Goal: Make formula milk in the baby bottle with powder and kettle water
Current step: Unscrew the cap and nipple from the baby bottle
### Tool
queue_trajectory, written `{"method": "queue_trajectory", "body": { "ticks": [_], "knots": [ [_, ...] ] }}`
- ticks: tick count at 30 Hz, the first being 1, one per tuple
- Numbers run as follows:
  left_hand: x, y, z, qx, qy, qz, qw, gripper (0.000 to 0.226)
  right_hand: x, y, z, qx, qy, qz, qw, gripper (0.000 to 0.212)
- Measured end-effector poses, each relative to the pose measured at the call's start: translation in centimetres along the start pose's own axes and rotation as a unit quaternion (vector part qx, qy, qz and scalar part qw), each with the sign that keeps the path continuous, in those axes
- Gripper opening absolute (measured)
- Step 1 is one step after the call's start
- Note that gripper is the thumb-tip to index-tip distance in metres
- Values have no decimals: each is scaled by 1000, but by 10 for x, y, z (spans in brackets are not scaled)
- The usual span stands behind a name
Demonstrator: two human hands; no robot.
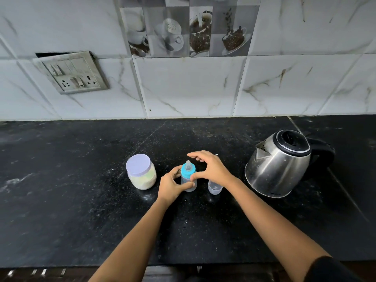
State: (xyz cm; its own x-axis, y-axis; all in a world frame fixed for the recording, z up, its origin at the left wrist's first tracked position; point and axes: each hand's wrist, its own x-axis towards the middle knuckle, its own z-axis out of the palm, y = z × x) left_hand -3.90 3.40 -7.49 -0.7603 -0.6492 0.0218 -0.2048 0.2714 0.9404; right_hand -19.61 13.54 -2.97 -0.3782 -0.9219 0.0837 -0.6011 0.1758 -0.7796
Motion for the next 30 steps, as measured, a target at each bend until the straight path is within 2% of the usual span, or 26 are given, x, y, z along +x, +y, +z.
{"method": "queue_trajectory", "body": {
  "ticks": [3,5,7,9,13,19,21,25,30],
  "knots": [
    [0,1,-1,3,2,-10,1000,63,-2,11,-19,35,49,5,998,46],
    [0,1,-1,1,4,-14,1000,63,-5,9,-25,41,-14,16,999,45],
    [0,1,-1,-4,3,-14,1000,62,-7,-1,-19,25,-91,1,996,53],
    [0,1,0,-5,1,-5,1000,60,-4,-10,-7,11,-103,-9,995,61],
    [1,-1,0,-7,3,-2,1000,59,4,-17,5,35,-74,2,997,56],
    [1,0,-1,8,0,-6,1000,59,5,-20,-22,203,45,44,977,51],
    [2,1,-1,18,1,-2,1000,58,-2,-15,-39,169,31,68,983,50],
    [4,0,-1,28,1,8,1000,58,-22,-3,-60,9,-43,82,996,51],
    [0,1,1,18,14,-9,1000,88,-37,5,-60,-139,-108,103,979,69]
  ]
}}
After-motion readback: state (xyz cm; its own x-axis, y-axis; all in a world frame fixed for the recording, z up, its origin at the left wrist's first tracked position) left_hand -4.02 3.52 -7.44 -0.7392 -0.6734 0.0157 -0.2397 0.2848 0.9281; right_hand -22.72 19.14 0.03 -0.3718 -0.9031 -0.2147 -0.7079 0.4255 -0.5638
